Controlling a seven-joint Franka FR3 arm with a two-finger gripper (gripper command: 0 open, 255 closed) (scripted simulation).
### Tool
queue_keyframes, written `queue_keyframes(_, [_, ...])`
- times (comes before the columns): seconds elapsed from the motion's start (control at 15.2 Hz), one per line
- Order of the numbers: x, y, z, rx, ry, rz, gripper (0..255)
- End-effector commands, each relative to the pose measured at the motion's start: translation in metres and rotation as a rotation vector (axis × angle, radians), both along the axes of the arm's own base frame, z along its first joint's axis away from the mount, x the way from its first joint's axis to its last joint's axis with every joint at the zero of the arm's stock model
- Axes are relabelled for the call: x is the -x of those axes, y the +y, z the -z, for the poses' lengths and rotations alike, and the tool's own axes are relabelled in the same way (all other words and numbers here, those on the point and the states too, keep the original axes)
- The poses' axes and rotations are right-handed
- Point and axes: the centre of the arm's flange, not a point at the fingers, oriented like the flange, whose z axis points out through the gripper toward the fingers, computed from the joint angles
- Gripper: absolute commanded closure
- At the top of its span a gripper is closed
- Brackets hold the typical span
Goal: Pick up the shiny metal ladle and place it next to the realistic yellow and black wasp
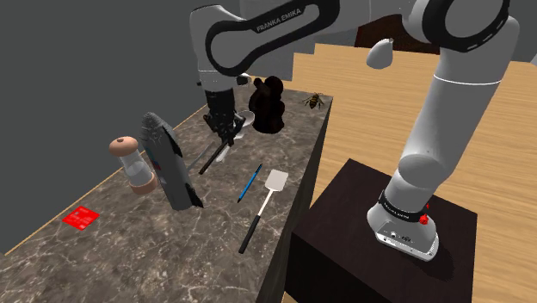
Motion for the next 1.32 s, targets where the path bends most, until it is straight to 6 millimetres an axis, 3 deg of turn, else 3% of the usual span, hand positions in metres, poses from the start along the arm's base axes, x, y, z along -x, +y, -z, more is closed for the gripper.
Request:
queue_keyframes(0.0, [-0.011, -0.021, -0.002, 0.0, 0.0, 0.0, 255])
queue_keyframes(1.25, [-0.128, -0.242, -0.002, 0.0, 0.0, 0.0, 255])
